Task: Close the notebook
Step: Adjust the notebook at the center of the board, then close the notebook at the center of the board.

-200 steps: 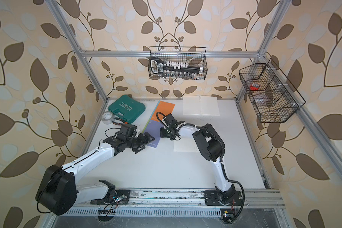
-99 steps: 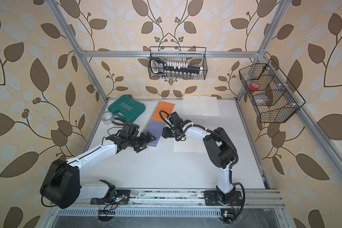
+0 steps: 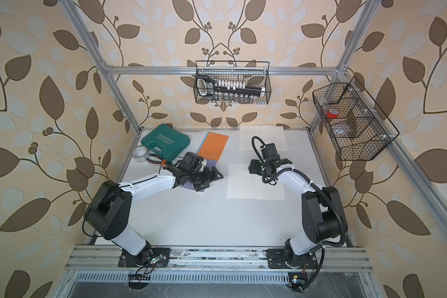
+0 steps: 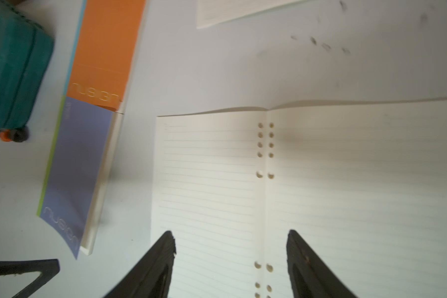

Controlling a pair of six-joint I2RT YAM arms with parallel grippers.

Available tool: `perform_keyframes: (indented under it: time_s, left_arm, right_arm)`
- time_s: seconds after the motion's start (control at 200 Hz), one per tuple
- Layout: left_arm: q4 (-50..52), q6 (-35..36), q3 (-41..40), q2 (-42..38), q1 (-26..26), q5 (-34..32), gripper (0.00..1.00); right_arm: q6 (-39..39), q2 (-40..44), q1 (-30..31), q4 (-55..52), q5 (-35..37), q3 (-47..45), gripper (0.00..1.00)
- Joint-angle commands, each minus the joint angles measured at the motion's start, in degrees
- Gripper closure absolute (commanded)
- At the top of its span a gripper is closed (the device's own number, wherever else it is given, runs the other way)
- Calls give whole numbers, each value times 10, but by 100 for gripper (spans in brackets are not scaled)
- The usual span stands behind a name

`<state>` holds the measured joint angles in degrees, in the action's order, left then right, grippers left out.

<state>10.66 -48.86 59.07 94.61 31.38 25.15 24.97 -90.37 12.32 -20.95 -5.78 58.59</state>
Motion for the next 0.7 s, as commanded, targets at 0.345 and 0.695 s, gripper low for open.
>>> perform_keyframes:
  time_s: [0.345,0.695]
  left_arm:
    - [-55,3,81,107,35,-8,1]
    - [-61,-17,94,152,58,-55,1]
  right_arm:
    - [7,17,-42,18,-9,-66,33]
    - [13,-26,-28,33,-15,-67,34]
